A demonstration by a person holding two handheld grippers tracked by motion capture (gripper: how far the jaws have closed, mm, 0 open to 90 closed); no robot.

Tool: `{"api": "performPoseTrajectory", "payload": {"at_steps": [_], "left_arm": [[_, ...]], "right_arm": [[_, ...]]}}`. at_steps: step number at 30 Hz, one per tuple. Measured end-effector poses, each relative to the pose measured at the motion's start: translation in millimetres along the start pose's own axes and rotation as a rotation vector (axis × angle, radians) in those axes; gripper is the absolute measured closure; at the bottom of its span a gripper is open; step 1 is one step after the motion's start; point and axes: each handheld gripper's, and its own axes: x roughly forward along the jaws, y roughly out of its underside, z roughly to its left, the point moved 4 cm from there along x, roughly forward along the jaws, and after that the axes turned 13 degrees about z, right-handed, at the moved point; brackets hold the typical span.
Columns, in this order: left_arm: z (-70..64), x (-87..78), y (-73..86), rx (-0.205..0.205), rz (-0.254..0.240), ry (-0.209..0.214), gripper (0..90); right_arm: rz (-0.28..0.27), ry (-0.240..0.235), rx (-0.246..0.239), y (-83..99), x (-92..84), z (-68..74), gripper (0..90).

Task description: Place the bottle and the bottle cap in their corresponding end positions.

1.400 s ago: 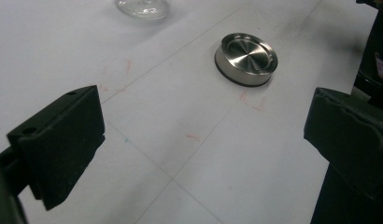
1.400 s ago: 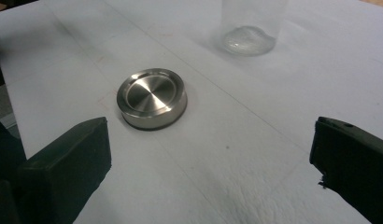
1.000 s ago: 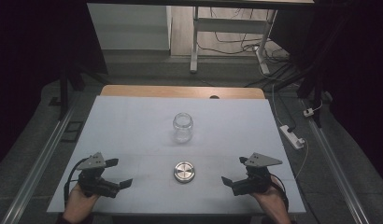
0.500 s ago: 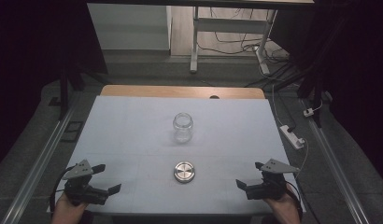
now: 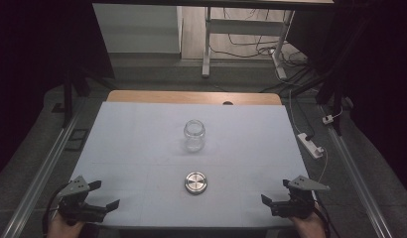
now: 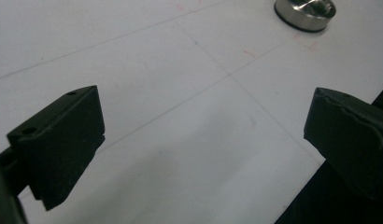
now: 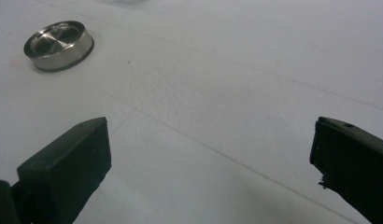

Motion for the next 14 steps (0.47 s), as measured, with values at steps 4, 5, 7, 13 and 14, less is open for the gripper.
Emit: {"api": "performPoseTrajectory", "payload": {"at_steps": [4,5,7,13,14], "left_arm": [[1.9,0.6,6.0,-0.007,0.03,-0.032,0.0],[1.9,-0.4,6.6,-0.009,0.025,-0.036,0.0],[2.0,-1.6,9.2,-0.013,0.032,-0.044,0.0],[6.0,-3.9,11.8,-0.049,0.025,-0.026,0.0],[6.3,-3.5,11.4,-0.049,0.028,-0.025,0.0]], "right_arm": [[0.024,0.003,0.009,6.3,0.6,-1.1,0.0],[0.023,0.006,0.011,6.7,-0.1,-1.0,0.0],[0.023,0.008,0.013,7.8,-1.8,-0.7,0.0],[0.045,0.018,0.032,10.1,-2.5,-1.9,0.0],[0.051,0.023,0.029,10.1,-1.8,-2.0,0.0]]}}
